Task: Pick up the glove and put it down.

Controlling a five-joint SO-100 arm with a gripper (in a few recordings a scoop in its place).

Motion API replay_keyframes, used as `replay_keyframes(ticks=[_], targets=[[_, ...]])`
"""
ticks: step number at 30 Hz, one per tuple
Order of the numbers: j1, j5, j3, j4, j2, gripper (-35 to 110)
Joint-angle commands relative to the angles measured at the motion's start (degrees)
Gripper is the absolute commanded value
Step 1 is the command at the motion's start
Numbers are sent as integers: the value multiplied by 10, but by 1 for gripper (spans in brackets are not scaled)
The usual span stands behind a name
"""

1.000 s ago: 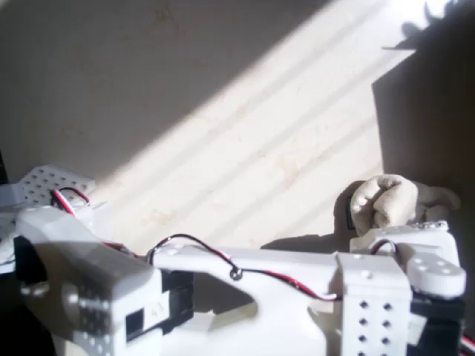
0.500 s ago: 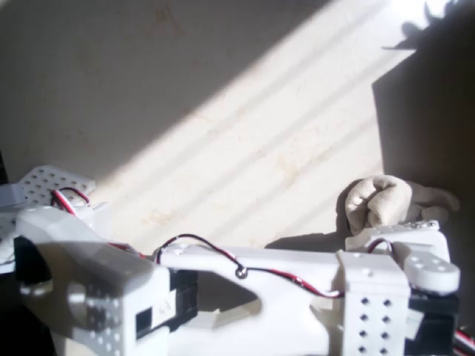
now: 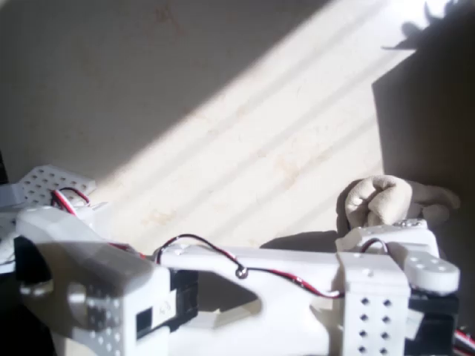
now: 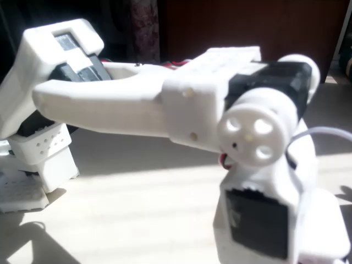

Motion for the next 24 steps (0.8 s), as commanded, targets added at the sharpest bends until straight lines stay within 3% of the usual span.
replay_keyframes(ticks=[1, 9, 24], targets=[[7, -3, -11, 4, 68, 29], [-48, 3, -11, 22, 159, 29], [-227, 52, -7, 14, 133, 29]])
